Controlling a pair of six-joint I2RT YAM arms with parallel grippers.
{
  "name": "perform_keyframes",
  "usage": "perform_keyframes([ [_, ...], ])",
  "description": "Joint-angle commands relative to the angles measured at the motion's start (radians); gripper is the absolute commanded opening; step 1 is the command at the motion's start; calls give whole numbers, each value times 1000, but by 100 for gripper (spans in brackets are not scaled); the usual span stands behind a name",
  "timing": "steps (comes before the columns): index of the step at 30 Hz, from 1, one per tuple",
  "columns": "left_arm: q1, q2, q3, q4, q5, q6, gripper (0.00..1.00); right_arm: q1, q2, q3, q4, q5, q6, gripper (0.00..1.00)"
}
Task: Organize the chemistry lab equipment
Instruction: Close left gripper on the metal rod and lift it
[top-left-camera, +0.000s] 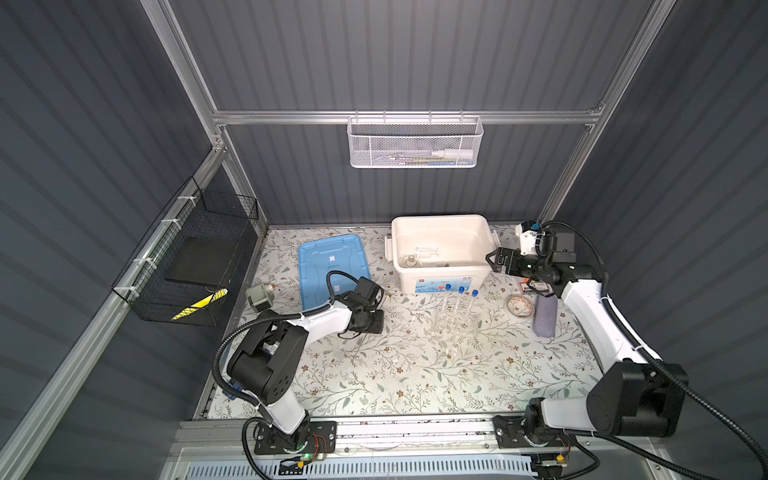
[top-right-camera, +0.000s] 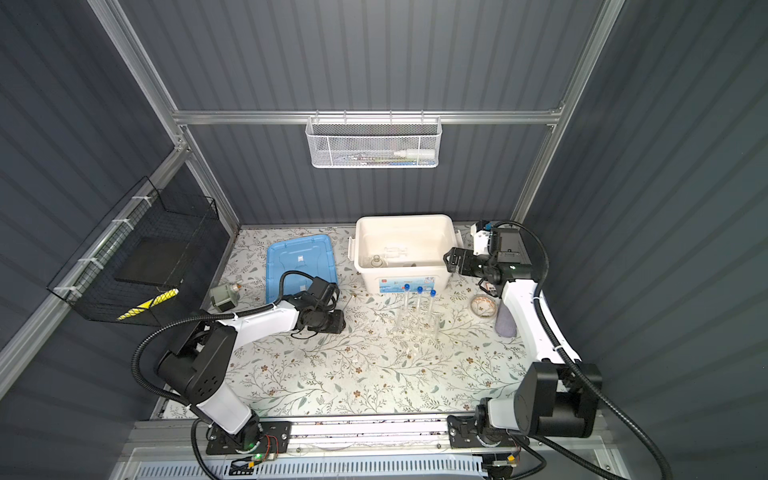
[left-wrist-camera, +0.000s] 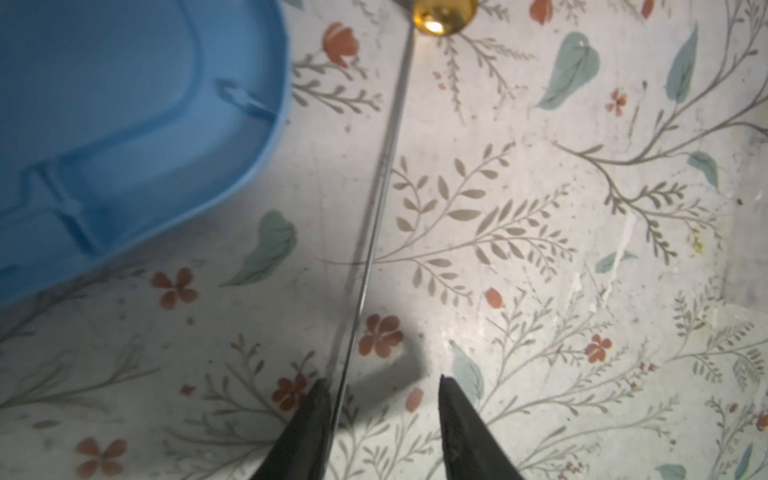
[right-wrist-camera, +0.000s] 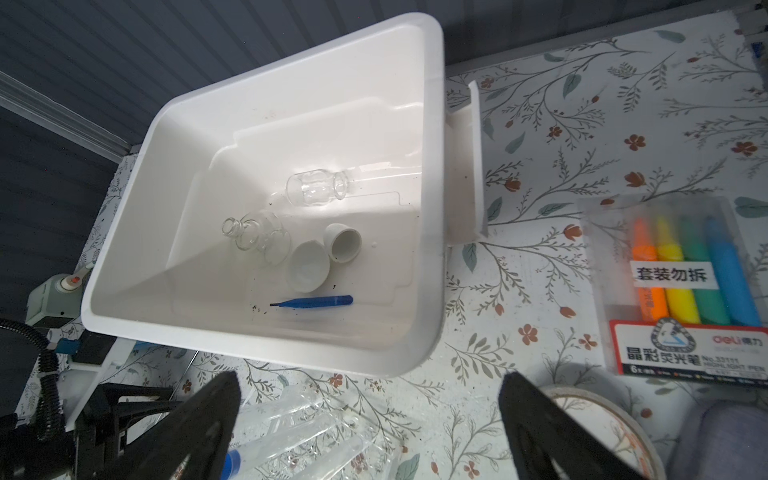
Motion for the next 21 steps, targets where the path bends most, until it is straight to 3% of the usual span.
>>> perform_keyframes([
  [1,-19,46,1,-90,30,-2,41,3,-2,-14,-9,-8,-1,99],
  [21,-39,58,-23,-107,37,5,2,3,-26,-19,-18,3,-1,99],
])
